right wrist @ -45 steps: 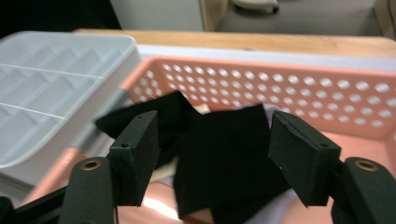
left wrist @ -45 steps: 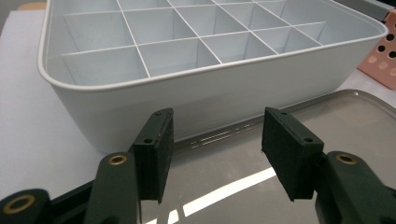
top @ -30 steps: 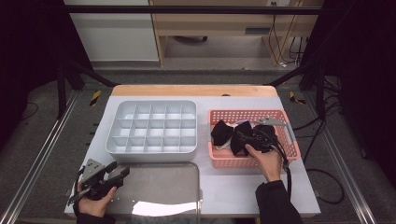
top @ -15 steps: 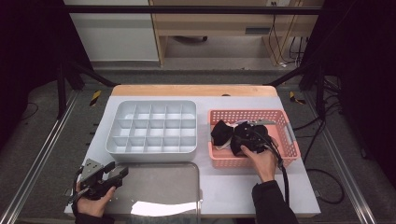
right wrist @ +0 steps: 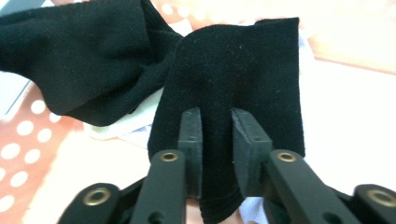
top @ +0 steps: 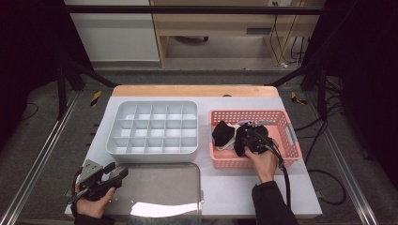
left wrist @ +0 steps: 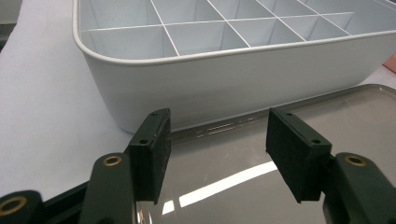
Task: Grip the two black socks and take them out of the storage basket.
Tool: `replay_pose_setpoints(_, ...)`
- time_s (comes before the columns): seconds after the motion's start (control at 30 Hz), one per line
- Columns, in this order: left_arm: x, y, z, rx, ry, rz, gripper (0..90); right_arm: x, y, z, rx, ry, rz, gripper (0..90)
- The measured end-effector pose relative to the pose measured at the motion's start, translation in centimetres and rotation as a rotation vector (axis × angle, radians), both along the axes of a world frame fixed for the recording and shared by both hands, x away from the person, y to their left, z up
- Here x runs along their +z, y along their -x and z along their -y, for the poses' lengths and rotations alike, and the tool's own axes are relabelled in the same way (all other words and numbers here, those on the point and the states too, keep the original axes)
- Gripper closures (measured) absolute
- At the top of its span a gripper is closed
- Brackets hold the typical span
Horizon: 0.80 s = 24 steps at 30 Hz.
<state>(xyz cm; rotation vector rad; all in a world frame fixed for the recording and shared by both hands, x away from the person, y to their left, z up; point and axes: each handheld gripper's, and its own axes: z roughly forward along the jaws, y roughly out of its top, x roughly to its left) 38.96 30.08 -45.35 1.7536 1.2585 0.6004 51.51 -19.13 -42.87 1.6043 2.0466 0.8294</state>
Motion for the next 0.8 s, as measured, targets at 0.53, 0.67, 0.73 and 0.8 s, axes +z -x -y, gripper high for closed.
replay_pose_setpoints(0.53, 0.0, 0.0, 0.0, -0.003, 0.000, 0.001, 40.1, 5.1, 3.0, 1.4, 0.050, -0.164, 0.252, 79.8)
replay_pose_setpoints(0.67, 0.0, 0.0, 0.1, -0.006, -0.002, -0.001, 40.1, 5.9, 3.6, 1.5, 0.063, -0.174, 0.286, 79.7)
replay_pose_setpoints(0.73, 0.0, 0.0, 0.1, -0.007, -0.001, -0.002, 40.1, 6.3, 3.9, 1.4, 0.071, -0.186, 0.299, 79.8)
replay_pose_setpoints(0.8, 0.0, 0.0, 0.0, -0.008, -0.001, -0.001, 40.1, 6.5, 4.1, 1.4, 0.074, -0.191, 0.301, 79.8)
